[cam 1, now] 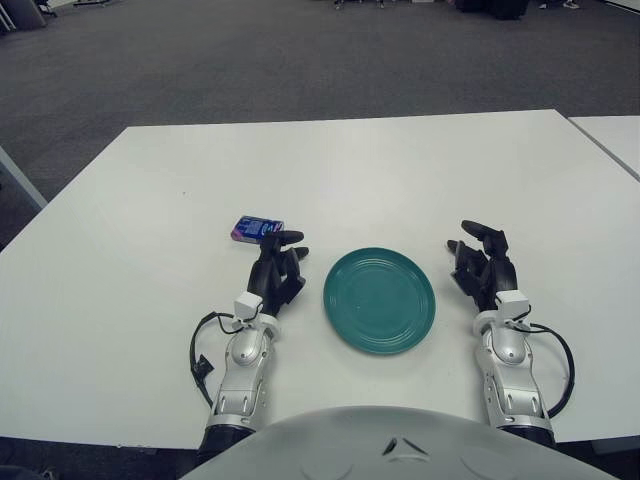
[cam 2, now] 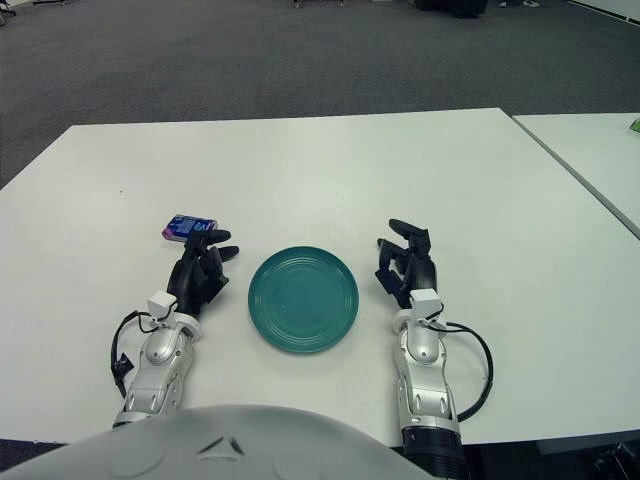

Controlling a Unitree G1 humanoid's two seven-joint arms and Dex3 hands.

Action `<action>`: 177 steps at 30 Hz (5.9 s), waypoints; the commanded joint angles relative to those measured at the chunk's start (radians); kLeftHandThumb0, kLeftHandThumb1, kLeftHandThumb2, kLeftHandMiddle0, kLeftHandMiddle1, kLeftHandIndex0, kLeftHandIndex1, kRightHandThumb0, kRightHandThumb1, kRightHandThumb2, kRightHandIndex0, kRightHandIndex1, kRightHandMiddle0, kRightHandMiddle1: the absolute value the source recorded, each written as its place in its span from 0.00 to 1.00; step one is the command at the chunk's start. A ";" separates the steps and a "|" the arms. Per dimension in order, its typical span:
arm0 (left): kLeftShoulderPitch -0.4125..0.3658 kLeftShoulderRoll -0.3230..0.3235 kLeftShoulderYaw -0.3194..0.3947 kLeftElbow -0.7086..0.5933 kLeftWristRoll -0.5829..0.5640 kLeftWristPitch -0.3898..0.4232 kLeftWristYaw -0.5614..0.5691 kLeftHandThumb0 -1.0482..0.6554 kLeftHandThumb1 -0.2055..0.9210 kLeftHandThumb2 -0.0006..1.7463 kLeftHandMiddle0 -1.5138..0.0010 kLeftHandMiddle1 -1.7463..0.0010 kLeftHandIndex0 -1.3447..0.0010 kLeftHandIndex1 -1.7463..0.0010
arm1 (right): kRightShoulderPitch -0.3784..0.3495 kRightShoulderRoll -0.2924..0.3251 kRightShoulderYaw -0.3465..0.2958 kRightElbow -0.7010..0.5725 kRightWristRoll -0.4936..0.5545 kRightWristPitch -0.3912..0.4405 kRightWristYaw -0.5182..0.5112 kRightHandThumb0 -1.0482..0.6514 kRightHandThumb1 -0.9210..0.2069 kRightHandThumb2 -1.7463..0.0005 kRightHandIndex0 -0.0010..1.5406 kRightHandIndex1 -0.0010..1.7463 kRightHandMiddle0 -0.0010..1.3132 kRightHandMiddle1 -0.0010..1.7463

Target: Put the gum into the plate.

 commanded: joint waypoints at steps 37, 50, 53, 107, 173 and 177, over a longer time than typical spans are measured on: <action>-0.019 -0.002 0.005 0.026 -0.020 0.012 -0.005 0.15 1.00 0.50 0.85 0.26 0.91 0.11 | 0.010 0.013 0.004 0.036 0.000 0.054 -0.002 0.27 0.00 0.60 0.23 0.39 0.00 0.64; -0.214 0.085 0.044 -0.114 0.052 0.046 -0.003 0.17 1.00 0.50 0.84 0.34 0.90 0.18 | -0.006 0.011 0.002 0.061 -0.002 0.041 -0.007 0.27 0.00 0.60 0.23 0.40 0.00 0.64; -0.300 0.128 0.069 -0.064 0.061 0.013 -0.016 0.19 1.00 0.47 0.86 0.34 0.93 0.19 | -0.008 0.011 0.003 0.065 -0.002 0.039 -0.007 0.27 0.00 0.60 0.22 0.40 0.00 0.64; -1.114 0.651 -0.386 1.145 0.692 -0.473 -0.298 0.07 1.00 0.10 0.98 0.84 1.00 0.51 | 0.039 0.008 0.004 0.041 -0.006 0.014 -0.005 0.28 0.00 0.61 0.22 0.41 0.00 0.64; -0.970 0.542 -0.575 1.244 0.839 -0.203 0.282 0.61 0.44 0.71 0.57 0.11 0.59 0.06 | 0.008 0.004 -0.046 0.049 0.004 0.040 -0.021 0.23 0.00 0.60 0.23 0.41 0.00 0.65; -0.964 0.545 -0.574 1.244 0.836 -0.233 0.328 0.61 0.39 0.77 0.55 0.10 0.60 0.02 | 0.007 0.004 -0.045 0.048 0.005 0.039 -0.023 0.23 0.00 0.60 0.24 0.41 0.00 0.65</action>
